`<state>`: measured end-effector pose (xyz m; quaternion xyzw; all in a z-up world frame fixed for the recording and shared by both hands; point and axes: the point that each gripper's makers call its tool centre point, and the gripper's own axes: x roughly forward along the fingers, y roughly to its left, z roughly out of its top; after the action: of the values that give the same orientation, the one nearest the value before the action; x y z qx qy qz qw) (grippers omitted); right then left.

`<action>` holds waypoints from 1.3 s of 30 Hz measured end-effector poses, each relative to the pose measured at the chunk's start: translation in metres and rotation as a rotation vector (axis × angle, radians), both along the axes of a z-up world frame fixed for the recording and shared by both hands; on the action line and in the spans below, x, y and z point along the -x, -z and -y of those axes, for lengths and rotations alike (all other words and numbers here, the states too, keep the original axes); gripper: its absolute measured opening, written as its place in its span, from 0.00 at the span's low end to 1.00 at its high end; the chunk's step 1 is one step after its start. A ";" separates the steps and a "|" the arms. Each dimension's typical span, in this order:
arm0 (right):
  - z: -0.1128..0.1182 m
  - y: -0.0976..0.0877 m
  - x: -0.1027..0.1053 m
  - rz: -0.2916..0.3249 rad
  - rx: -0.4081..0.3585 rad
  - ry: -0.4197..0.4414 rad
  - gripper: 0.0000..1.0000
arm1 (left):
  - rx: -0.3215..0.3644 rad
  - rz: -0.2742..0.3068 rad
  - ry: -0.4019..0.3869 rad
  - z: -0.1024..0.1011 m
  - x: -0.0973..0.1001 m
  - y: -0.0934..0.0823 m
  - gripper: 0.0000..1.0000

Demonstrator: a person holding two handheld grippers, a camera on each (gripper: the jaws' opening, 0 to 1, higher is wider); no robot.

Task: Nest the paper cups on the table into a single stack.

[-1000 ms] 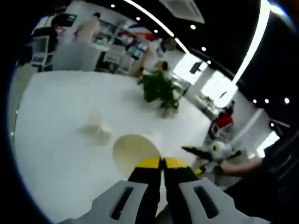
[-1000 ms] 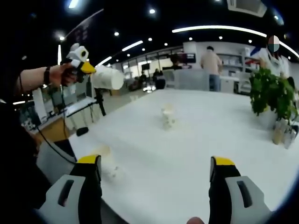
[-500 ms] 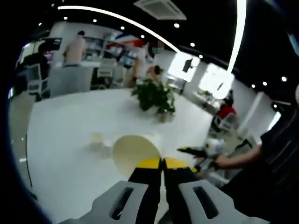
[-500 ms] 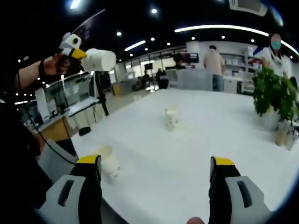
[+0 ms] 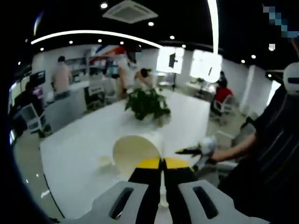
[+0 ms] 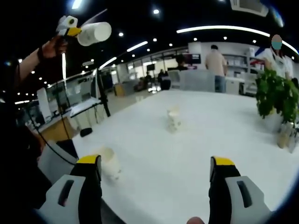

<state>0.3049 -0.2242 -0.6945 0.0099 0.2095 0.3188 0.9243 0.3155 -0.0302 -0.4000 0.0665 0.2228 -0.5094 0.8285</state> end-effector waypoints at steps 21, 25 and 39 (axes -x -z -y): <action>0.005 0.004 -0.001 -0.007 -0.016 0.020 0.95 | -0.246 -0.005 0.156 0.023 0.023 0.027 0.00; 0.007 0.005 -0.002 -0.008 -0.019 0.028 0.94 | -0.298 -0.030 0.176 0.025 0.027 0.044 0.00; 0.007 0.006 -0.002 -0.005 -0.024 0.034 0.94 | -0.461 -0.050 0.238 0.021 0.038 0.094 0.00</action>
<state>0.3067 -0.2314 -0.7000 0.0252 0.2076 0.3056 0.9289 0.2775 -0.0511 -0.4943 0.2665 0.3440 -0.5405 0.7200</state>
